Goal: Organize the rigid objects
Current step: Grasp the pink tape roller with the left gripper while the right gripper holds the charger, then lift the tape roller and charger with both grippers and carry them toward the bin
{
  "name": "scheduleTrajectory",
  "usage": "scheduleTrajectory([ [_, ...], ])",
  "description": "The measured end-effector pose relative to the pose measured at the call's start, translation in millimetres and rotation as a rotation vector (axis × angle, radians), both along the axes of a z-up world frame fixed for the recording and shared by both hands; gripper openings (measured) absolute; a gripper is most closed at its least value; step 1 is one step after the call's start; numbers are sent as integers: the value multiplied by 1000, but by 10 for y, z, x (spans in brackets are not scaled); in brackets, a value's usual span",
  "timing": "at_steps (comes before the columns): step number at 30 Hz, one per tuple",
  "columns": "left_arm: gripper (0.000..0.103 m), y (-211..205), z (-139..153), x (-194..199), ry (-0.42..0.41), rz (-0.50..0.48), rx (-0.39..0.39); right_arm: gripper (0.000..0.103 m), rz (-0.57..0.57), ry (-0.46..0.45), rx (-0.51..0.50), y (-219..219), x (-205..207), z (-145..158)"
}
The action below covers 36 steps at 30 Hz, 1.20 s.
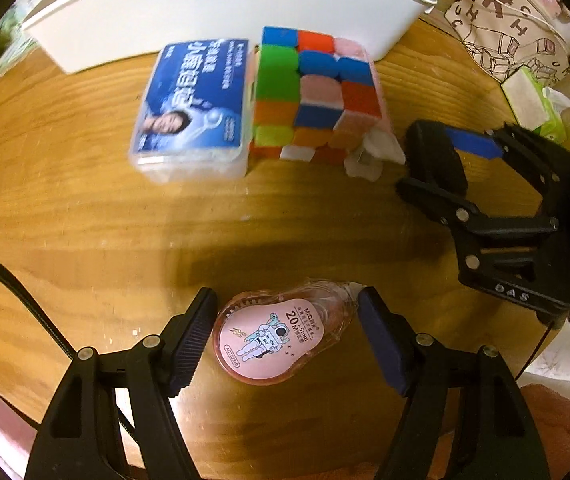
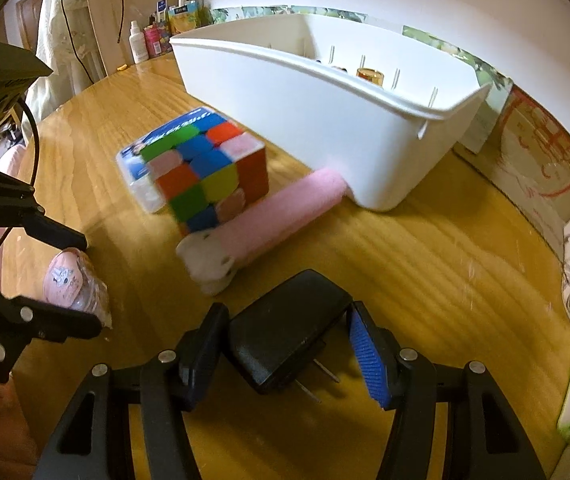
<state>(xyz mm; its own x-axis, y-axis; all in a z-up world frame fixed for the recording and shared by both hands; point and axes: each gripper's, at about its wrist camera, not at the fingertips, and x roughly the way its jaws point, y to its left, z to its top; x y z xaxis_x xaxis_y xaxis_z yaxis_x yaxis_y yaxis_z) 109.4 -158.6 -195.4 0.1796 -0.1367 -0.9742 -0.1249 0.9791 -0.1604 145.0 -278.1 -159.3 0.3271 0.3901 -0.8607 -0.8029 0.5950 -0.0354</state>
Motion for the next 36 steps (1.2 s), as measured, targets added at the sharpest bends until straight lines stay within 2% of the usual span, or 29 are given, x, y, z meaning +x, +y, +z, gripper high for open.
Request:
scheduleTrajectory([
  [14,75,200,260,-481,-33,61,5,61,-67,22,23,-261,-530,85],
  [20,75,436,500,-604,-57,65,35,61,-73,-20,50,-255,-604,261],
  [26,75,663,785,-575,-88,44,64,61,-114,-79,85,-178,-504,545],
  [36,75,849,1187,-125,-166,-23,106,61,-178,-182,120,37,-181,987],
])
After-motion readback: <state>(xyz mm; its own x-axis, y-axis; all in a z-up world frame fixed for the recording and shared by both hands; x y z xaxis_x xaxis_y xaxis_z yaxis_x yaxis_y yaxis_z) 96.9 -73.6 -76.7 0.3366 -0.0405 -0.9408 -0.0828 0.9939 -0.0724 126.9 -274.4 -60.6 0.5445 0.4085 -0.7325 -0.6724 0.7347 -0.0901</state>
